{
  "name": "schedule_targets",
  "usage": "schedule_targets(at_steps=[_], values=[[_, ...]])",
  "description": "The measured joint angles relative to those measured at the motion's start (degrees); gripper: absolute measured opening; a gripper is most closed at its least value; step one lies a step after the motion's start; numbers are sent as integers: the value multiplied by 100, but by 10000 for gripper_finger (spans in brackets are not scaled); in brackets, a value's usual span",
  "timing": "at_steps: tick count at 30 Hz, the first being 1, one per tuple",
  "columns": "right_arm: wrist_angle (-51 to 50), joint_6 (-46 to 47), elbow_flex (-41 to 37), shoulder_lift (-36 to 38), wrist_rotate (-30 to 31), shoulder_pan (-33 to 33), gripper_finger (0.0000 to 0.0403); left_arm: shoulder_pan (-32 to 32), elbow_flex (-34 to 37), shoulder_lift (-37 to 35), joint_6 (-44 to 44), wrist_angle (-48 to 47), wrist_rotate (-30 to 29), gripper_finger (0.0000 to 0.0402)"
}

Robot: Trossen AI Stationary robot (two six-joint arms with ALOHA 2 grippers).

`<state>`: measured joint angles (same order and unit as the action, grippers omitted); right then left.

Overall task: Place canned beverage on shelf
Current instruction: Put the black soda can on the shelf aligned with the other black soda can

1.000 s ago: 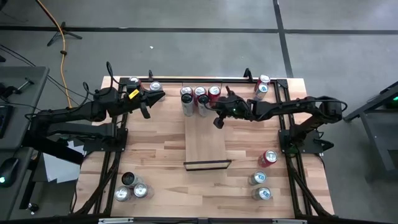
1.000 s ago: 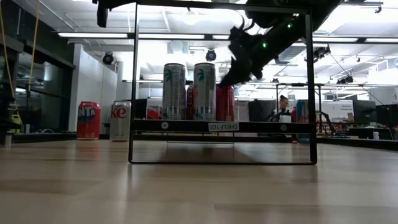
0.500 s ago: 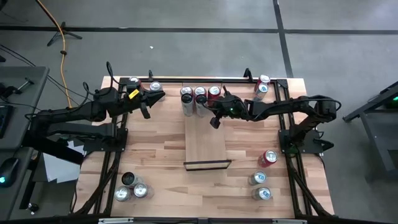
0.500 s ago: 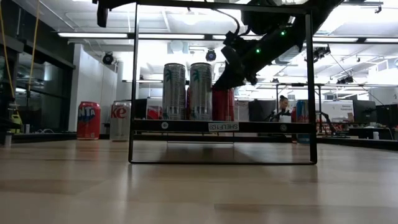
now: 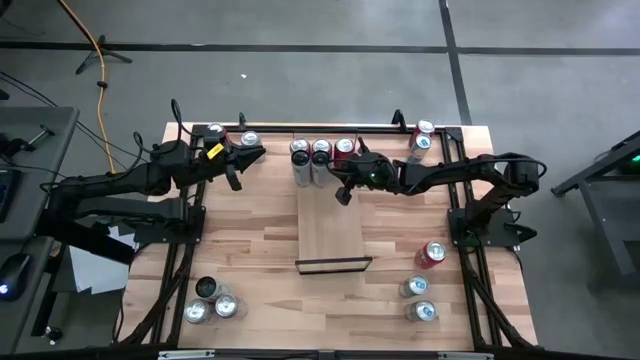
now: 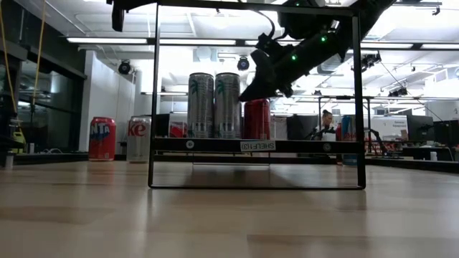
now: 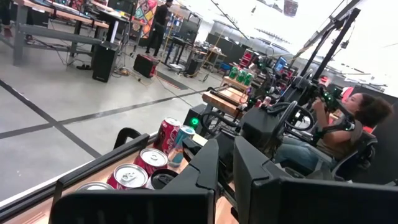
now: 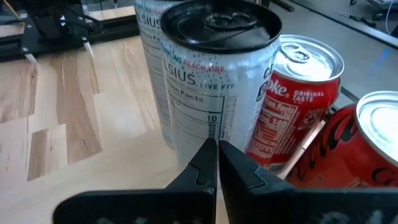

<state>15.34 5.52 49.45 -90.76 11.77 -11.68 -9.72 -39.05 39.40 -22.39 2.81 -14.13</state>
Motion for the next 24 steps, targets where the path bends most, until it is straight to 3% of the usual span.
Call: schedule_targets(at_steps=[13,17,24], values=[[-55,-2,-2,116,6,0,0,0,0,0,-51,0,58,3],[-672,-82,-2,733,-3,7,0,2,0,-2,50,0,329,3],[-2040,-96,-2,2463,-342,6,0,2,0,-2,152,-2,341,3]])
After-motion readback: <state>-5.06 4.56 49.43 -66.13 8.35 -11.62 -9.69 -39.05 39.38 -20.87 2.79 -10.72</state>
